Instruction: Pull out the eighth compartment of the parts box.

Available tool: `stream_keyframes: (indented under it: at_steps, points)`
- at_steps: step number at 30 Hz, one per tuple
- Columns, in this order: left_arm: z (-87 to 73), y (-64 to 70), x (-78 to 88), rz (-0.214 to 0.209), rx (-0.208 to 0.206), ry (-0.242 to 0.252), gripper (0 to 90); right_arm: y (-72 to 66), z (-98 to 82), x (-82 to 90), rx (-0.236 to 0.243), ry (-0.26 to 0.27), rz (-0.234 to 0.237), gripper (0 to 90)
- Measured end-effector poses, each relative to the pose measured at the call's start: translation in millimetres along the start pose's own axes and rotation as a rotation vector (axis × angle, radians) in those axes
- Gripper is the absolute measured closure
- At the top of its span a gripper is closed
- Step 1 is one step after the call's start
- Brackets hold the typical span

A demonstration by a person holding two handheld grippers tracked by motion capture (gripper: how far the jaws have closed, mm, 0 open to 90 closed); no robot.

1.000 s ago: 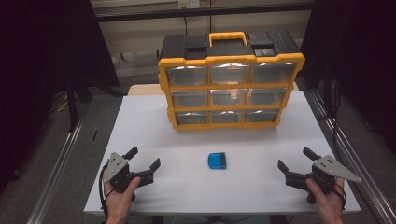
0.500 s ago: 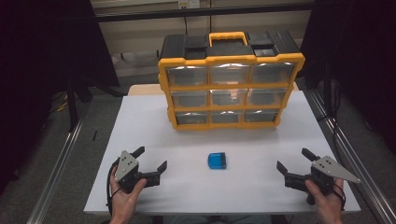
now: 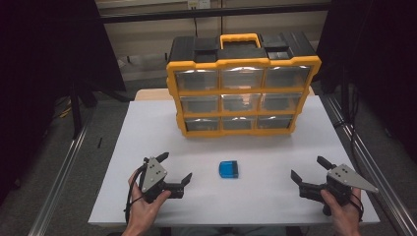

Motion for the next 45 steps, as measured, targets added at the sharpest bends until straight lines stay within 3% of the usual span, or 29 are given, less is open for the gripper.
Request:
stream_keyframes:
  at_steps: [2, 6, 8, 12, 14, 17, 23, 25, 27, 32, 35, 38, 40, 43, 45]
  points:
    - [5.0, 1.0, -4.5, -0.007, -0.005, 0.001, 4.1, -0.8, -0.2, 0.0, 0.000, -0.003, 0.003, 0.9]
    - [14.3, 4.4, -16.9, -0.013, -0.061, -0.017, 5.0, -0.8, -0.2, -1.0, 0.005, -0.002, -0.005, 1.0]
    - [19.1, 9.7, -20.9, -0.043, -0.076, -0.015, 5.5, -0.6, -0.3, -0.9, 0.003, -0.002, -0.007, 1.0]
    - [33.3, 23.1, -25.5, -0.074, -0.158, 0.018, 6.0, 0.0, -0.4, -0.4, 0.007, -0.001, -0.007, 0.9]
    - [41.2, 27.7, -28.6, -0.079, -0.170, 0.028, 6.4, -0.2, -0.4, -0.6, 0.006, -0.001, -0.008, 0.9]
    - [49.6, 29.9, -34.6, -0.057, -0.226, 0.028, 6.7, -1.2, -0.1, -0.9, 0.008, 0.000, -0.005, 0.9]
    - [59.2, 35.6, -50.3, -0.073, -0.265, 0.009, 7.4, -1.8, 0.0, -0.4, 0.008, 0.002, -0.009, 0.9]
    - [61.9, 35.9, -55.3, -0.071, -0.307, 0.005, 7.3, -1.3, 0.0, -0.3, 0.010, 0.003, -0.012, 0.5]
    - [62.5, 36.8, -60.3, -0.062, -0.343, -0.009, 7.4, -1.5, -0.1, 0.4, 0.011, 0.001, -0.005, 0.6]
    - [62.5, 39.2, -73.8, -0.080, -0.374, -0.035, 7.3, -2.4, -0.4, 0.0, 0.017, -0.001, -0.007, 0.6]
    - [62.1, 39.1, -80.5, -0.059, -0.427, -0.052, 7.3, -2.5, -0.8, -0.5, 0.021, -0.003, -0.004, 0.6]
    - [60.6, 39.8, -87.4, -0.056, -0.429, -0.062, 7.0, -2.3, -0.7, -0.8, 0.021, -0.002, -0.005, 0.5]
    - [60.8, 37.8, -92.6, -0.026, -0.448, -0.068, 6.5, -2.5, -0.9, -0.8, 0.022, -0.004, -0.002, 0.5]
    - [61.7, 37.1, -99.3, -0.042, -0.435, -0.086, 6.0, -2.8, -1.3, -1.0, 0.024, -0.006, -0.003, 0.5]
    - [62.4, 35.2, -103.5, -0.029, -0.452, -0.096, 6.0, -2.8, -1.2, -1.4, 0.026, -0.005, -0.005, 0.5]
Point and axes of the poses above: each handheld gripper's, and its own axes: x roughly backward along the jaws, z roughly out of its top, y roughly to its right, the point moved 7 cm from there along -x, roughly forward along the jaws, and after that the axes turned 3 degrees about -z, right-handed, at the moved point
